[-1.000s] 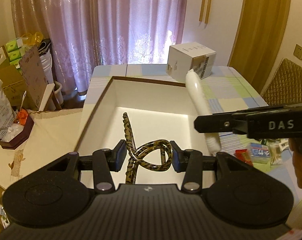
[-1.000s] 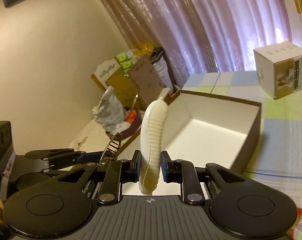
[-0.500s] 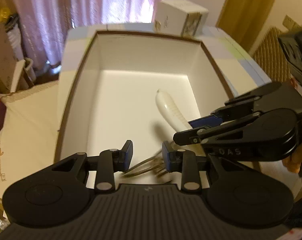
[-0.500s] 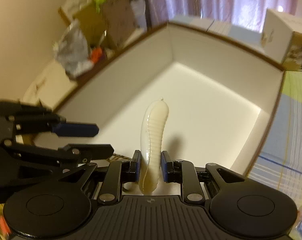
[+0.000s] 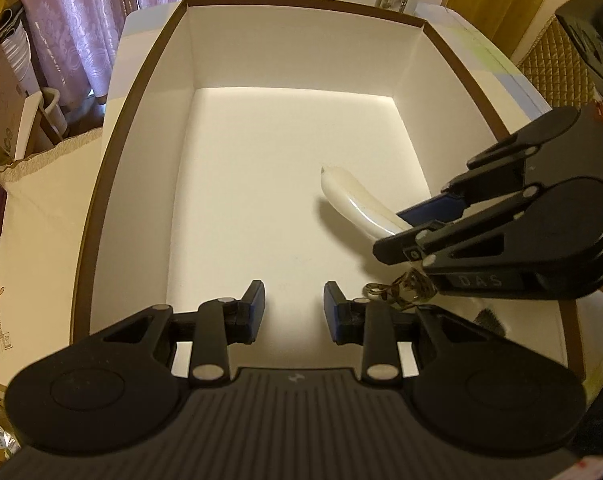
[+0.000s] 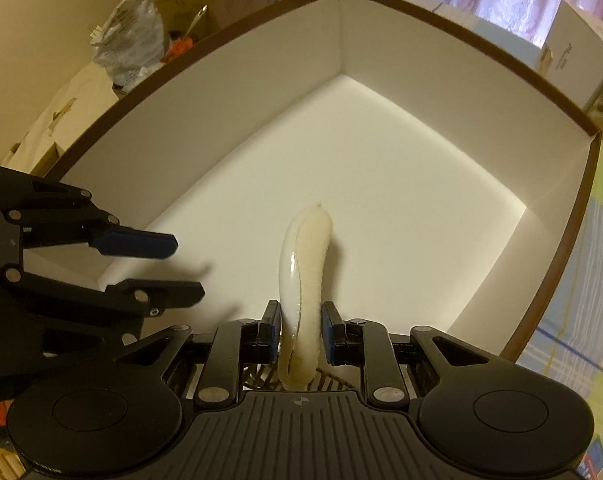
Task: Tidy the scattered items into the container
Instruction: 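Open both grippers to drop the lanyard and brush into the box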
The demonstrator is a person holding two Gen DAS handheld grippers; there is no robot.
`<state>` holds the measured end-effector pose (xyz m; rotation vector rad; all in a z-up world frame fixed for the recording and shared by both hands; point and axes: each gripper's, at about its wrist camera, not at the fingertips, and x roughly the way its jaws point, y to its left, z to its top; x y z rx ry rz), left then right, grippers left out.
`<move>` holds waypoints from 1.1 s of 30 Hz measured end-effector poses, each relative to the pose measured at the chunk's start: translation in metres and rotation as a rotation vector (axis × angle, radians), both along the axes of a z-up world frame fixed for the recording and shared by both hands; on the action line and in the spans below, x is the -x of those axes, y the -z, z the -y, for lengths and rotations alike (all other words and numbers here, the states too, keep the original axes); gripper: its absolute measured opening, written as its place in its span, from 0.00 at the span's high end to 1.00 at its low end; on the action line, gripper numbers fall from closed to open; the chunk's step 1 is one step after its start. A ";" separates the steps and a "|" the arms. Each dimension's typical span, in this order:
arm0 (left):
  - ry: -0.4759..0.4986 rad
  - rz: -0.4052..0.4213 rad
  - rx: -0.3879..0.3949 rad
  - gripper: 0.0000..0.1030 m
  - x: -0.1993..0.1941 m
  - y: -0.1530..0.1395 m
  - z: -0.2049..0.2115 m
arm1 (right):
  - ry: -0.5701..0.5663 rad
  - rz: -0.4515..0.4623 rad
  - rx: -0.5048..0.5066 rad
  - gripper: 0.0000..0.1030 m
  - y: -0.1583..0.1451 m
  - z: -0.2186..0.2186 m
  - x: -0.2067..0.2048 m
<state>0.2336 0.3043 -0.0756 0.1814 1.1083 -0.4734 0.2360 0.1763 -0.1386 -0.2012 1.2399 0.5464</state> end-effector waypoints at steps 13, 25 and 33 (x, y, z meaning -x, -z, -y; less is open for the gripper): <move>-0.052 0.001 -0.020 0.53 0.004 -0.012 -0.008 | -0.053 0.091 -0.042 0.30 -0.029 0.017 0.020; -0.057 0.033 -0.047 0.30 0.016 -0.026 0.001 | -0.074 0.168 -0.060 0.09 -0.047 0.023 0.041; -0.076 0.058 -0.052 0.13 0.026 -0.039 0.003 | -0.122 0.231 -0.092 0.02 -0.062 0.029 0.060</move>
